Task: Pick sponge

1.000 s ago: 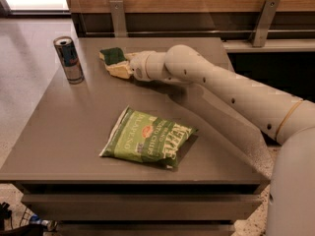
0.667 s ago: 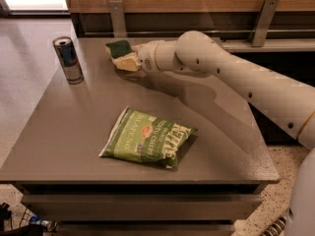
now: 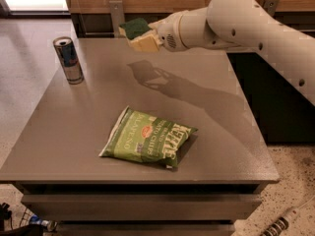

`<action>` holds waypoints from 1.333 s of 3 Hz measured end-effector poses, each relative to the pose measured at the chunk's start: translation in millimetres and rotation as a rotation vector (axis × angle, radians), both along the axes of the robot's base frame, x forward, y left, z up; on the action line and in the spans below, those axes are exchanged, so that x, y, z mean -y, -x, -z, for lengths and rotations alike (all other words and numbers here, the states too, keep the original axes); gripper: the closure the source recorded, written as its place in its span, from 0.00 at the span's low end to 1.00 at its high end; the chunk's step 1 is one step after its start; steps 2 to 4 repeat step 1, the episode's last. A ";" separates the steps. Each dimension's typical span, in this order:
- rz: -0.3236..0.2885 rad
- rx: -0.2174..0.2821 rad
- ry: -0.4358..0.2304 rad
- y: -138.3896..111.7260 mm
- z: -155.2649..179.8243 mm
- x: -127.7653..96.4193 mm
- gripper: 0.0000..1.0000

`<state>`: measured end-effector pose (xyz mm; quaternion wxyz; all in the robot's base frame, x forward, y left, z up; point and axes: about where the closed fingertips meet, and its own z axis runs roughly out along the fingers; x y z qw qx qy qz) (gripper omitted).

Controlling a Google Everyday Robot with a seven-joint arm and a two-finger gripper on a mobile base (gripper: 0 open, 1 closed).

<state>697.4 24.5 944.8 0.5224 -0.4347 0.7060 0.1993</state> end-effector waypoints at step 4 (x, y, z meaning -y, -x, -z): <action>-0.007 0.020 0.030 16.8 -19.9 18.3 1.00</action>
Offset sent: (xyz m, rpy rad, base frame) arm 0.0000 0.0000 0.0000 0.0000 0.0000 0.0000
